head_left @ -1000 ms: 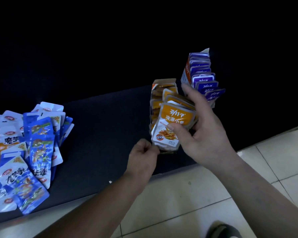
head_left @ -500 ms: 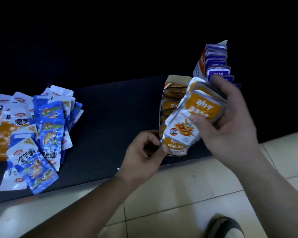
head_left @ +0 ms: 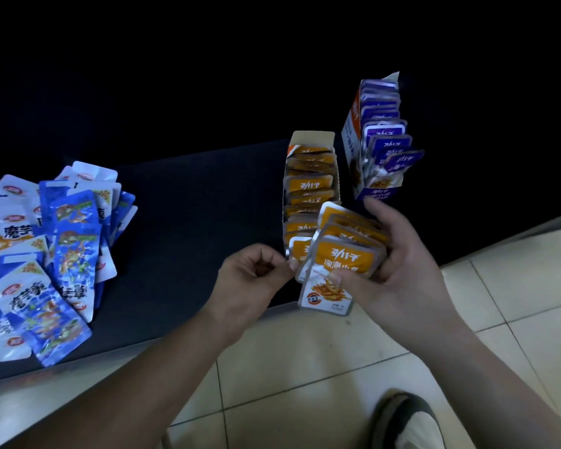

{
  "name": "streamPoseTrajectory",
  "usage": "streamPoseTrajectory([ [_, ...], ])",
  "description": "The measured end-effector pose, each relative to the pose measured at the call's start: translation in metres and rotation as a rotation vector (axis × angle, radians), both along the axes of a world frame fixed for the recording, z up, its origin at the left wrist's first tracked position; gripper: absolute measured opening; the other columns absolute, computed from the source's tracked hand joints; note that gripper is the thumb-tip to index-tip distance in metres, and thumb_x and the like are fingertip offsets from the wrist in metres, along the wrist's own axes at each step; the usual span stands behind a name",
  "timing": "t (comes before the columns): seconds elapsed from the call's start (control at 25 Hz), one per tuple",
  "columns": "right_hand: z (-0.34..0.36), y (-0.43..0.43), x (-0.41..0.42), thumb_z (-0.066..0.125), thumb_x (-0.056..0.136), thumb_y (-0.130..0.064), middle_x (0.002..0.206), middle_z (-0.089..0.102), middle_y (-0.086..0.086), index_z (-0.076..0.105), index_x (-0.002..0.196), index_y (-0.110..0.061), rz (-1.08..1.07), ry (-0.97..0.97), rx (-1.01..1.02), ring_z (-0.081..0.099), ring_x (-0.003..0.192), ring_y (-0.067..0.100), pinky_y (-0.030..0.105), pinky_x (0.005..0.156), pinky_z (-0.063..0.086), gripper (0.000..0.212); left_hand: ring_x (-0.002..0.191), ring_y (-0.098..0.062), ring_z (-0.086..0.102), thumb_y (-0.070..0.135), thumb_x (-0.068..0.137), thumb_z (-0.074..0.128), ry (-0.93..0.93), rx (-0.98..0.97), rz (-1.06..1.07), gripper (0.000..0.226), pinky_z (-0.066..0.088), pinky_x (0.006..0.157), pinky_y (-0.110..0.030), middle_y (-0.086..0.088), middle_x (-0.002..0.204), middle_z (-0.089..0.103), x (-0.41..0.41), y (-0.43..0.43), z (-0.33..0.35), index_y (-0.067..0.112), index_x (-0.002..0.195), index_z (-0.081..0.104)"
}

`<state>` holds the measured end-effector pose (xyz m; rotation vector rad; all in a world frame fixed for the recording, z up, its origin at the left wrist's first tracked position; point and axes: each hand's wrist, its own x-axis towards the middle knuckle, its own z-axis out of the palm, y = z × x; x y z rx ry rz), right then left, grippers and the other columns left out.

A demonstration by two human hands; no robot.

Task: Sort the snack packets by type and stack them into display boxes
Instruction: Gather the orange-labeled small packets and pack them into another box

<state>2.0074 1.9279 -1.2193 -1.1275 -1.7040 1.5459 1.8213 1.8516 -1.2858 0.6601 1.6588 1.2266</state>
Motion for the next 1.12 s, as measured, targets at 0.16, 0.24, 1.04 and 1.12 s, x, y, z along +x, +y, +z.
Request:
streamPoseTrajectory([
  [0.16,-0.005,0.003,-0.008,0.086,0.076,0.0,0.11,0.074,-0.012,0.057,0.117,-0.046,-0.036,-0.057,0.036,0.074,0.101,0.009,0.041,0.087,0.062,0.068,0.085,-0.012,0.065,0.008,0.093,0.073,0.008,-0.014,-0.014,0.006,0.054,0.067,-0.021,-0.012,0.096,0.073,-0.004,-0.007,-0.003,0.013,0.095,0.07],
  [0.24,-0.005,0.002,-0.012,0.085,0.076,0.002,0.111,0.073,-0.011,0.057,0.119,-0.043,-0.039,-0.053,0.072,0.073,0.102,0.008,0.033,0.086,0.062,0.068,0.107,-0.009,0.066,0.013,0.087,0.079,0.035,0.012,-0.086,0.028,0.057,0.078,-0.026,-0.001,0.108,0.071,-0.002,-0.014,-0.008,0.023,0.109,0.066],
  [1.04,-0.026,0.032,-0.033,0.082,0.084,-0.01,0.113,0.072,-0.014,0.051,0.128,-0.038,0.094,0.016,-0.042,0.071,0.107,0.007,0.027,0.09,0.059,0.06,0.096,-0.001,0.063,0.039,0.062,0.095,0.429,0.264,-0.135,0.044,0.049,0.075,-0.01,0.006,0.111,0.059,-0.029,0.046,-0.006,0.029,0.092,0.064],
  [1.12,-0.027,0.025,-0.032,0.082,0.085,-0.016,0.114,0.071,-0.015,0.05,0.132,-0.039,0.117,-0.031,0.014,0.07,0.109,0.008,0.032,0.094,0.059,0.061,0.082,-0.004,0.06,0.039,0.061,0.096,0.461,0.229,-0.119,0.045,0.046,0.066,-0.012,0.004,0.097,0.057,-0.029,0.037,-0.012,0.021,0.085,0.062],
])
